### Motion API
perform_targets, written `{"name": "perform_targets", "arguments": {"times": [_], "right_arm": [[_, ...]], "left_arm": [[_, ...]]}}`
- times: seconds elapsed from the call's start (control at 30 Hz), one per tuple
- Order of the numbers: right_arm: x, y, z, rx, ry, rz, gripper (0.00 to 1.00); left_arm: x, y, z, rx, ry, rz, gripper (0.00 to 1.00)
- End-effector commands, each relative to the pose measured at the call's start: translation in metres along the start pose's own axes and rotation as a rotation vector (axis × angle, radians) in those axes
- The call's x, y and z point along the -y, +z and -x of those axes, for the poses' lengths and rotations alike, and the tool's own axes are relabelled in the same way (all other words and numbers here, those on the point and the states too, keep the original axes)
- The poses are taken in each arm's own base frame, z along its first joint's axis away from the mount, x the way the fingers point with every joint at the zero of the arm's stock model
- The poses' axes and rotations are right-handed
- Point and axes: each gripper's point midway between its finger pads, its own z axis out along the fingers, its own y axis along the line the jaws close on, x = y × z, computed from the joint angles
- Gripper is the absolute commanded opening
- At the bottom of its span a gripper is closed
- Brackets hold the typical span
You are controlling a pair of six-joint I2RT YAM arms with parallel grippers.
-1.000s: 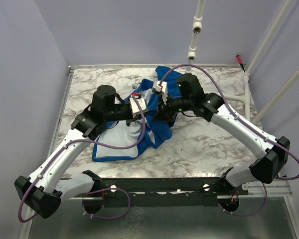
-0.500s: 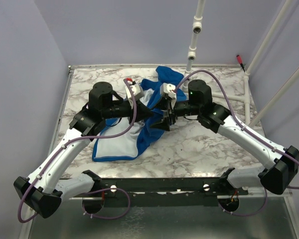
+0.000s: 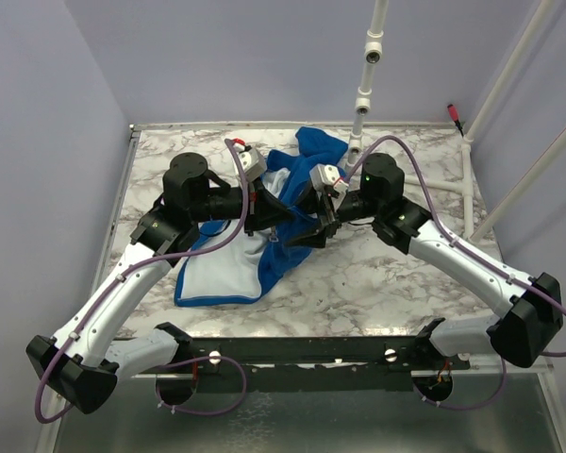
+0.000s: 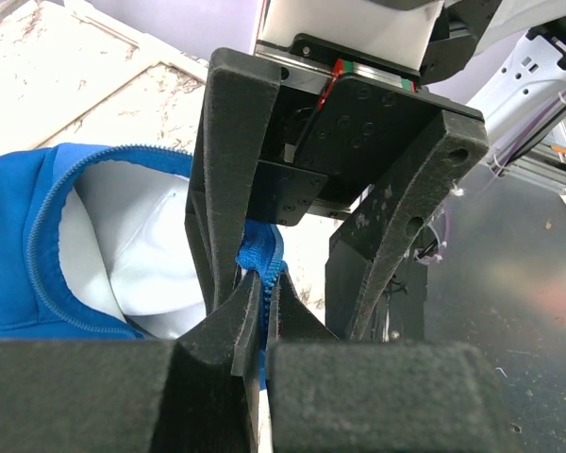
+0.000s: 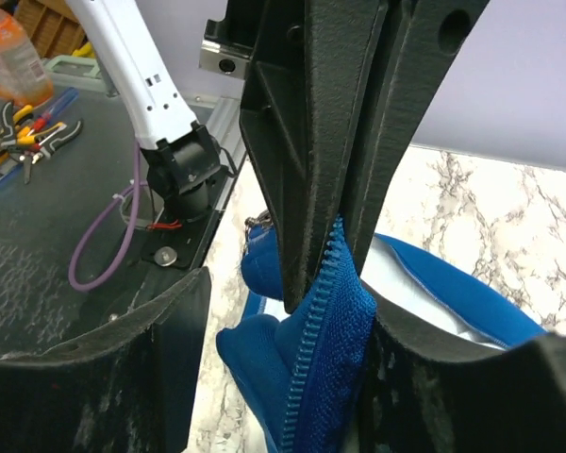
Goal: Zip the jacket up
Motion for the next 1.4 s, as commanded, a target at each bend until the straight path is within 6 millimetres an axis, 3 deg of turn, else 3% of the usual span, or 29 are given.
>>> {"name": "perform_targets", "arguments": {"times": [0.0, 0.2, 0.4, 0.57, 0.7, 0.87, 1.1, 1.17, 1.27, 1.37], "right_arm": [[-0.024, -0.003, -0.003, 0.026, 0.035, 0.111, 0.56], [-0.032, -0.007, 0.001, 0.054, 0.044, 0.101, 0.48], [-0.023, -0.008, 0.003, 0.074, 0.098, 0.026, 0.42], [-0.014, -0.007, 0.003, 0.080, 0.149, -0.032, 0.43], [-0.014, -0.006, -0.001, 0.078, 0.172, -0.033, 0.54], [-0.011, -0.002, 0.001, 0.087, 0.199, -0.016, 0.55], [0.007, 0.006, -0.006, 0.100, 0.298, -0.031, 0.37], [0.012, 0.004, -0.005, 0.120, 0.312, -0.055, 0.36], [0.017, -0.001, -0.006, 0.140, 0.325, -0.099, 0.43], [0.019, -0.002, -0.003, 0.144, 0.326, -0.109, 0.38]], "left_arm": [[0.012, -0.008, 0.039, 0.099, 0.103, -0.035, 0.00], [0.005, -0.008, 0.039, 0.107, 0.130, -0.006, 0.00], [0.001, -0.010, 0.039, 0.113, 0.180, 0.022, 0.00], [-0.004, -0.012, 0.035, 0.109, 0.239, 0.046, 0.00], [-0.009, -0.014, 0.030, 0.098, 0.302, 0.068, 0.00], [-0.010, -0.015, 0.028, 0.093, 0.331, 0.074, 0.00], [-0.008, -0.017, 0.025, 0.091, 0.345, 0.071, 0.00], [-0.008, -0.018, 0.024, 0.088, 0.352, 0.074, 0.00], [-0.009, -0.019, 0.023, 0.085, 0.367, 0.080, 0.00], [-0.009, -0.019, 0.022, 0.082, 0.366, 0.082, 0.00]]}}
